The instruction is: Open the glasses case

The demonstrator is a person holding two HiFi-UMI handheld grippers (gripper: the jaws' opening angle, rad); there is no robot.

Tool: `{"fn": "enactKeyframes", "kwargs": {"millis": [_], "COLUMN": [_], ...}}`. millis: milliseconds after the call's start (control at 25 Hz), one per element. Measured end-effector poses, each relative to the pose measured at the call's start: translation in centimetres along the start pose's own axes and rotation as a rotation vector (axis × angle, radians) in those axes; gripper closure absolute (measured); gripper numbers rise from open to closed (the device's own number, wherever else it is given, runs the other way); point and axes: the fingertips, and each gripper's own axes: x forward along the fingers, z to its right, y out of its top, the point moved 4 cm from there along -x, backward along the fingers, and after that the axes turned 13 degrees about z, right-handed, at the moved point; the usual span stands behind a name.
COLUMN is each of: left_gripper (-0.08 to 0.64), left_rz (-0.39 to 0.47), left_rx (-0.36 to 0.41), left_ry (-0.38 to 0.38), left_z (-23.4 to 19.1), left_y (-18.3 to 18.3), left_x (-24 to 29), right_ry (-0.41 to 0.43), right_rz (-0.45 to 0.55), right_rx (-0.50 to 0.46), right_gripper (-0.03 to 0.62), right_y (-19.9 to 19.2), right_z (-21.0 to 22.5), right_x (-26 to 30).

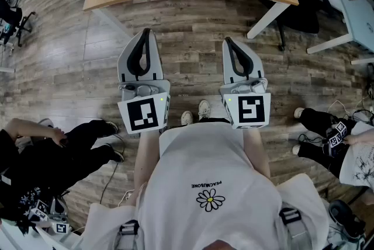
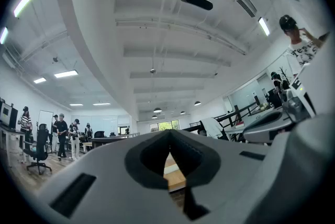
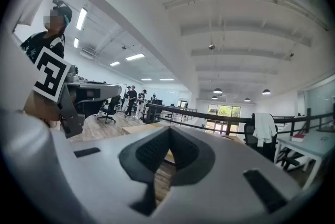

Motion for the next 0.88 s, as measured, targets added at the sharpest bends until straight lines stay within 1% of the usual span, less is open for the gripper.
{"fn": "enactKeyframes", "kwargs": {"millis": [120,320,440,640,880], "left_gripper": [0.544,0.543,0.543,0.543,0.543], "left_rz": [0.006,0.005,0.001,-0.017,-0.016], "left_rx": [-0.006,-0.014,-0.018,-0.015,-0.009], "left_ry": [0.007,0.004,0.004,0.005,0.005], "left_z": [0.4,0.7,0.9,1.4,2.1], "left_y": [-0.2,-0.3,-0.8,-1.5,-1.9], "left_x": [0.5,0.7,1.2,1.7,2.3], "right_ry": [0.0,0.013,0.012,-0.016,0.0], "right_rz": [-0.006,-0.007,-0.002,0.004,0.018], "right_rx": [0.029,0.039,0.026,0.023,0.041], "right_gripper": [0.586,0.586,0.586,0.585,0.584], "right_y": [-0.2,-0.4,-0.8,-1.3,-1.7], "right_z": [0.5,0.7,1.4,2.8,4.0], "right_x": [0.1,0.0,0.1,0.5,0.8]}}
